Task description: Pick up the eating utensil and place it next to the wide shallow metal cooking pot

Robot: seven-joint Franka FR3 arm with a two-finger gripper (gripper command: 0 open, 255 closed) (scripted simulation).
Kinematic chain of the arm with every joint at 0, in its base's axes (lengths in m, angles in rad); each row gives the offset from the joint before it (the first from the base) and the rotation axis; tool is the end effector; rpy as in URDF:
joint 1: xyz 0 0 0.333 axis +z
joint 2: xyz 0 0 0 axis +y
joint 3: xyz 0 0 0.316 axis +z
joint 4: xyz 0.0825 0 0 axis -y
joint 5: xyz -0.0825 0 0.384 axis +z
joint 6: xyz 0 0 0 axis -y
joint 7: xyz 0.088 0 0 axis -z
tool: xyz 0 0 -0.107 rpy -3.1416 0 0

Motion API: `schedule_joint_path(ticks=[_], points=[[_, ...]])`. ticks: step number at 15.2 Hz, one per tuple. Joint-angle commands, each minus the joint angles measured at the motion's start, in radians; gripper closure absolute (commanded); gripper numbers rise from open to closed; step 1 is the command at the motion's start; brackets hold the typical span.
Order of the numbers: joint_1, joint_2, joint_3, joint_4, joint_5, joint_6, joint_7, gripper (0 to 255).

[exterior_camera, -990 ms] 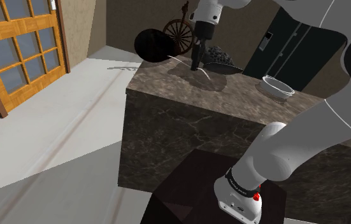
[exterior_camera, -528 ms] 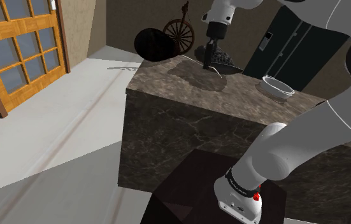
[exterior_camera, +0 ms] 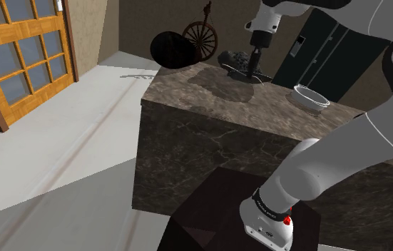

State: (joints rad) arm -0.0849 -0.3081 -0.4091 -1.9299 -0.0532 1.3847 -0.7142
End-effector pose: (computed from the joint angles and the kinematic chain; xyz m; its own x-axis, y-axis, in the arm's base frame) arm 0.3714 -0.2335 0.5844 0.9536 0.2612 -0.1499 0.2255 -0.9492 -0.2197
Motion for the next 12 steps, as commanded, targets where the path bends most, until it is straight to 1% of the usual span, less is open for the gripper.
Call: schedule_joint_path(ticks=[1,7,12], points=[[-0.017,0.017,-0.036,0.027,-0.018,-0.011,-0.056,255],[-0.069,0.091,-0.145,0.109,-0.052,-0.019,-0.226,255],[-0.115,0.193,-0.242,0.208,-0.050,-0.022,-0.383,255]])
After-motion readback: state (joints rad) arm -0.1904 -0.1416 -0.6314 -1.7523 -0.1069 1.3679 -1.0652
